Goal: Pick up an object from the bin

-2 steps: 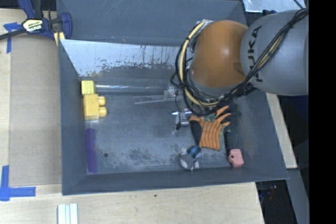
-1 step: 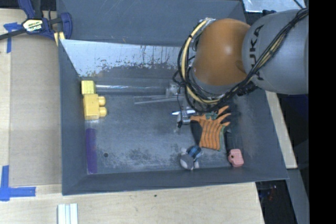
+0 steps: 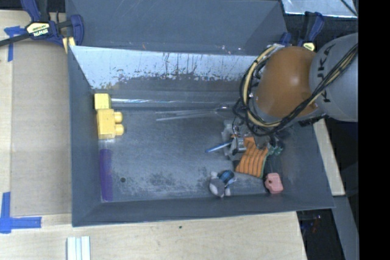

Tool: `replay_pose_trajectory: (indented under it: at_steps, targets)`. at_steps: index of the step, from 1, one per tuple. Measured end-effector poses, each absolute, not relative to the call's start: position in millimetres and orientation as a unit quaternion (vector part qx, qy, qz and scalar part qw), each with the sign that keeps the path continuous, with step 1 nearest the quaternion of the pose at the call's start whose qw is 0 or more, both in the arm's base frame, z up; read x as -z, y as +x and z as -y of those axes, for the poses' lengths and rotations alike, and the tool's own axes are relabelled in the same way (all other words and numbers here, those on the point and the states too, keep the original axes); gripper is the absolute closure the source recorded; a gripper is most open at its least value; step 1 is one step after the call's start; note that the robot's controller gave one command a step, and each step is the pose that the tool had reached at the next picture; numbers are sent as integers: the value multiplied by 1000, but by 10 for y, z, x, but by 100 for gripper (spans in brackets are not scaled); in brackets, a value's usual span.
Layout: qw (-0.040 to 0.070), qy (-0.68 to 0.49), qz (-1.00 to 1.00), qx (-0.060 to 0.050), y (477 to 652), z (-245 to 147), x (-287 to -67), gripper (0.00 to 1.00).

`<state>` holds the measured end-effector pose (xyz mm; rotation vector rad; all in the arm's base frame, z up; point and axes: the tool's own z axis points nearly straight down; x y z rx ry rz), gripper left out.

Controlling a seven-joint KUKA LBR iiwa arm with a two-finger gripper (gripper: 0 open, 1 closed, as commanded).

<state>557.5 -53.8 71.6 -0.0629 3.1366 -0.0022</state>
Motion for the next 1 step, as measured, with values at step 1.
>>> replay_pose_trajectory:
  at_steps: [1]
  targets:
    - [2,-20,-1000,1,5574,537,-715,100]
